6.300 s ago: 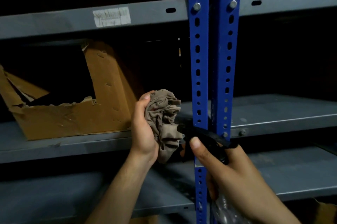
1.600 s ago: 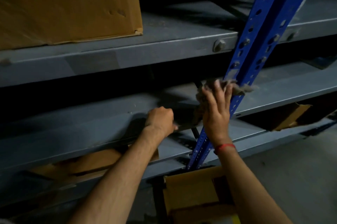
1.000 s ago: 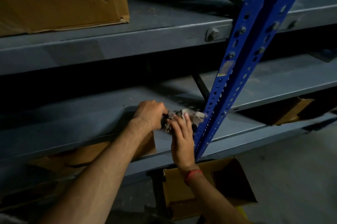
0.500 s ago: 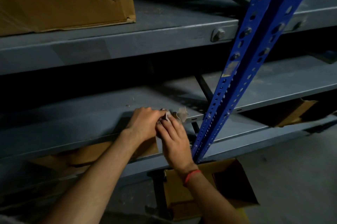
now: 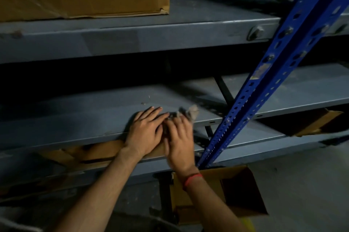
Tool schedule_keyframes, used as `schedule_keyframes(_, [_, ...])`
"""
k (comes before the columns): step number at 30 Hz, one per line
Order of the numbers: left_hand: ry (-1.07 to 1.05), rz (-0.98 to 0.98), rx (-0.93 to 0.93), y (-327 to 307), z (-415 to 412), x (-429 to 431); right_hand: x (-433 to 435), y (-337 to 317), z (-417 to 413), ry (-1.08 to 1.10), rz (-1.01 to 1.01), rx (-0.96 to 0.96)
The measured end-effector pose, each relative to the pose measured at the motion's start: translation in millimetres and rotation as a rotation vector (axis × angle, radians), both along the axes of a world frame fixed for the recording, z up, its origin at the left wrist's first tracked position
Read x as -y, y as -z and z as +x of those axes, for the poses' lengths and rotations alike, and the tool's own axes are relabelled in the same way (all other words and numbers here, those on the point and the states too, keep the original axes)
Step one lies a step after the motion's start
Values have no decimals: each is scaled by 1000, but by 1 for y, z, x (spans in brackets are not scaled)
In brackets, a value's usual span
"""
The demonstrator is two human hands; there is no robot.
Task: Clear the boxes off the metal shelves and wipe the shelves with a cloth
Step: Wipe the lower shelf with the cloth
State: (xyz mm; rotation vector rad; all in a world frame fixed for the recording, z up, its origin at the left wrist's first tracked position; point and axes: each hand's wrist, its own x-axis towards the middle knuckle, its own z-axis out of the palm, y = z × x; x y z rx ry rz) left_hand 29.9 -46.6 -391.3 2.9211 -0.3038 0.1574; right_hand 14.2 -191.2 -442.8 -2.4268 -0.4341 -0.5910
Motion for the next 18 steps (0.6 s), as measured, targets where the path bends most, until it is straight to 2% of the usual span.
schedule_keyframes(2, [-2, -37, 17, 4, -1, -5, 3, -3, 4, -110, -84, 69])
schedule_keyframes(4, [5, -68, 47, 7, -1, -7, 38, -3, 18, -160, -307, 176])
schedule_keyframes(6, [12, -93, 65, 10, 1, -8, 85, 0, 34, -80, -453, 237])
schedule_keyframes(8, [19, -100, 63, 11, 1, -8, 121, 2, 39, 42, -481, 242])
schedule_keyframes(10, [29, -100, 60, 12, 1, -9, 132, 6, 34, 104, -479, 227])
schedule_keyframes(15, [15, -130, 79, 14, 3, -7, 67, 19, 19, 238, -121, 19])
schedule_keyframes(18, [-4, -174, 120, 15, 5, -6, 13, 11, 7, -49, -126, 43])
